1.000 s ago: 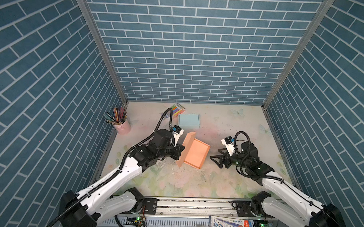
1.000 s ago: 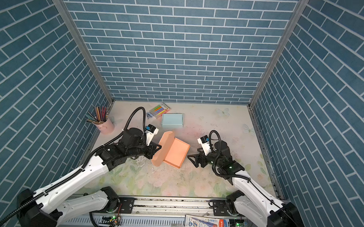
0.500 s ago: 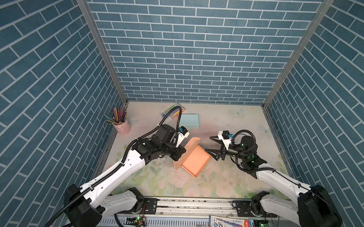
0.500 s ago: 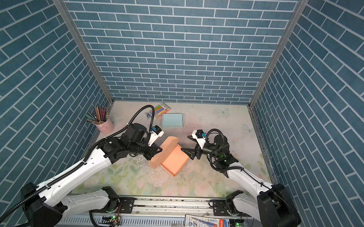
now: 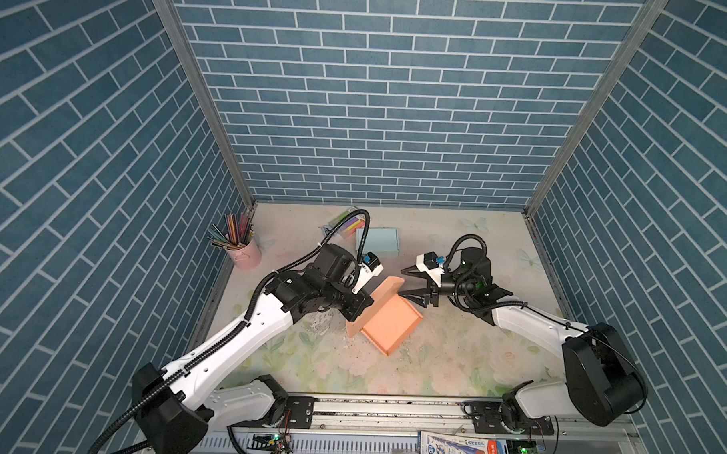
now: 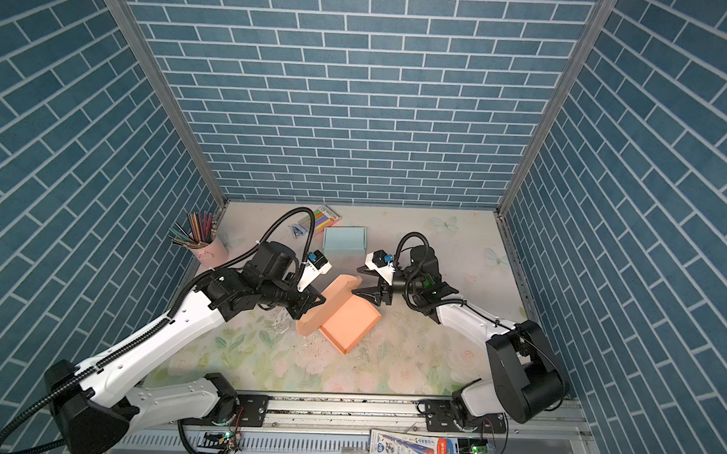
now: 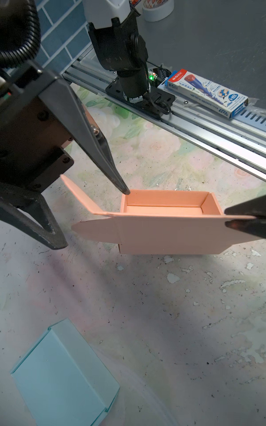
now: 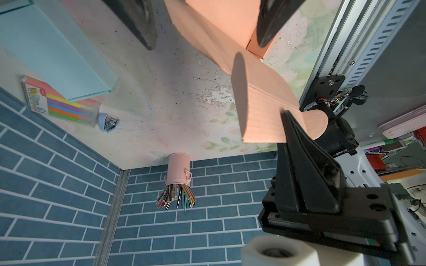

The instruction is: Fold the paper box

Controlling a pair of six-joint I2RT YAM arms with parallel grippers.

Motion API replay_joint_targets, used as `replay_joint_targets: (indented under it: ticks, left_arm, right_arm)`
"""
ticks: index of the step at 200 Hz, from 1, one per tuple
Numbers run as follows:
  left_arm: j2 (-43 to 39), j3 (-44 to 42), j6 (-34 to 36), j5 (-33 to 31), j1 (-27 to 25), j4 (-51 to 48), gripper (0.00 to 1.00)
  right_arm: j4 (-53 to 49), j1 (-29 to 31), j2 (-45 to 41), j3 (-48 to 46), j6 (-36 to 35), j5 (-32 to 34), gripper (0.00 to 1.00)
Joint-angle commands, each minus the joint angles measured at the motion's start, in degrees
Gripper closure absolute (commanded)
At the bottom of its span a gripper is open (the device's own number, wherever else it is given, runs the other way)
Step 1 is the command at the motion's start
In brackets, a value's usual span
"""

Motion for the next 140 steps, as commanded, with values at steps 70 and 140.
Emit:
replay_joint_targets:
  ticks: [70,140]
  left_arm:
    - [1.4,1.4,2.2,-1.1,-0.3,-0.6,1.00]
    - [1.9,1.7,2.5,-2.1,-0.6,-0.8,1.00]
  right_arm:
    - [-7.5,2.3,2.3,3.5,-9.2,1.8,0.55]
    - [-7.7,2.6,3.2,4.0,-9.5,3.0,0.54]
